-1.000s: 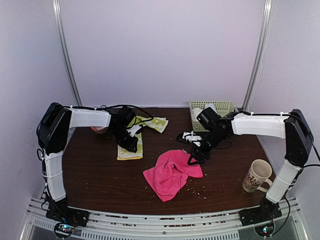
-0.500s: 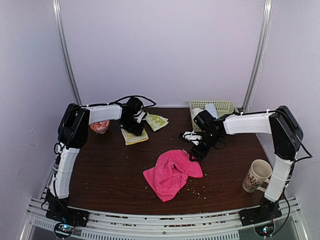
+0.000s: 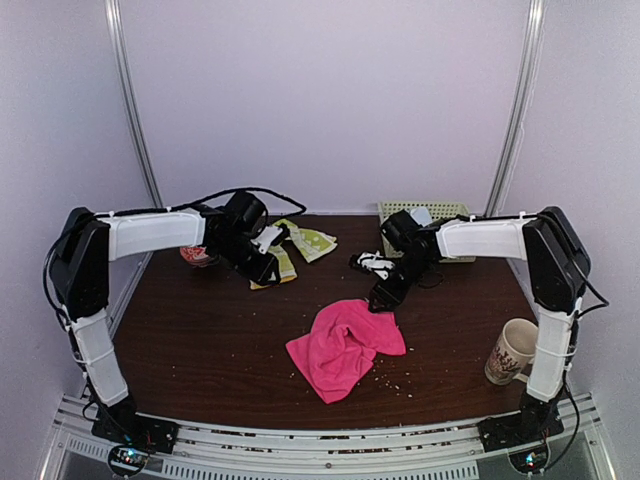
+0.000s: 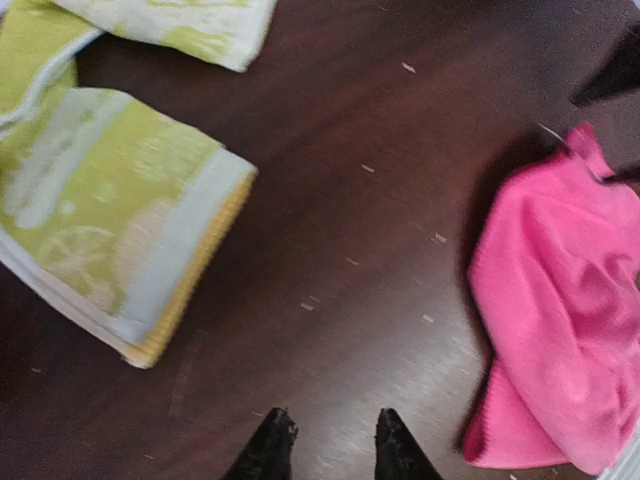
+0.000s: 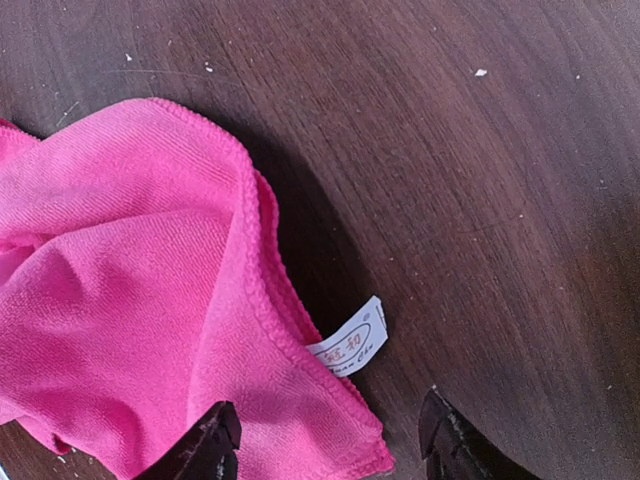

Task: Roll the towels
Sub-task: Flatten out the towel at the center of the board.

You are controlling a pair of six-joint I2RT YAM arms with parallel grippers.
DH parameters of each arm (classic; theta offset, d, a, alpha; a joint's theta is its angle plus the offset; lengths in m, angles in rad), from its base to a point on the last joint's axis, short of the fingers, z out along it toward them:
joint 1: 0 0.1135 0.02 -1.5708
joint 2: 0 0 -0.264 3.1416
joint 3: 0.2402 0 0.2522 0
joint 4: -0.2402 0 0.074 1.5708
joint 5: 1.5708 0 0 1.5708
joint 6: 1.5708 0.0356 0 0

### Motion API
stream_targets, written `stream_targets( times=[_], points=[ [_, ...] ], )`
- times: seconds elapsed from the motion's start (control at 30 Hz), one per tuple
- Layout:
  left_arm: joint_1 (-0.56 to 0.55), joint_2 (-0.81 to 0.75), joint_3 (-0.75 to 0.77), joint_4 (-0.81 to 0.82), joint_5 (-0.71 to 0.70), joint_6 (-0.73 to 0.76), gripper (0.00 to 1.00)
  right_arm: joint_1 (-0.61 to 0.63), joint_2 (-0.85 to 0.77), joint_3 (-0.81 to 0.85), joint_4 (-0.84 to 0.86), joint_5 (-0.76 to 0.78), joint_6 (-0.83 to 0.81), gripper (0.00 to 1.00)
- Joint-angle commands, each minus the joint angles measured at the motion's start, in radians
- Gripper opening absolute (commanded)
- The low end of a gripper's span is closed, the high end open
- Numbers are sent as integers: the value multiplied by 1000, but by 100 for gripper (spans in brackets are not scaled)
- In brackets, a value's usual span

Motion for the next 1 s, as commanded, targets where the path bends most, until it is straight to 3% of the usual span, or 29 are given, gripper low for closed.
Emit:
stream_targets(
  times=[0.0, 0.17, 0.23, 0.4, 0.47, 0.53, 0.67, 0.7, 0.8, 0.87, 0.97],
  points=[
    [-32, -43, -132, -19, 299, 36, 27, 1, 57, 64, -72, -18, -31, 62],
    [-138, 2, -156, -2, 328, 60, 43, 1, 81, 81, -107, -23, -44, 55],
    [-165, 44, -131, 2, 329, 55, 44, 2, 78, 83, -115, -23, -50, 48],
    [-181, 109, -77, 17, 288, 43, 28, 1, 62, 90, -140, -24, -56, 10],
    [-180, 131, -58, 8, 276, 58, 15, 1, 57, 90, -143, -26, -59, 0],
    [-179, 153, -43, -9, 264, 76, 0, -1, 55, 93, -149, -29, -57, 0],
    [-179, 165, -26, -26, 256, 85, 0, -5, 55, 109, -158, -57, -48, 0],
    [-179, 155, -25, -26, 257, 82, 0, -6, 50, 112, -153, -72, -49, 4],
    [-179, 115, -26, -25, 236, 83, 0, -4, 45, 132, -137, -117, -49, 38],
    [-176, 73, -35, -8, 206, 91, 0, -2, 69, 165, -141, -132, -45, 44],
    [-156, 22, -50, 25, 196, 82, 0, -2, 118, 220, -162, -154, -46, 44]
  ],
)
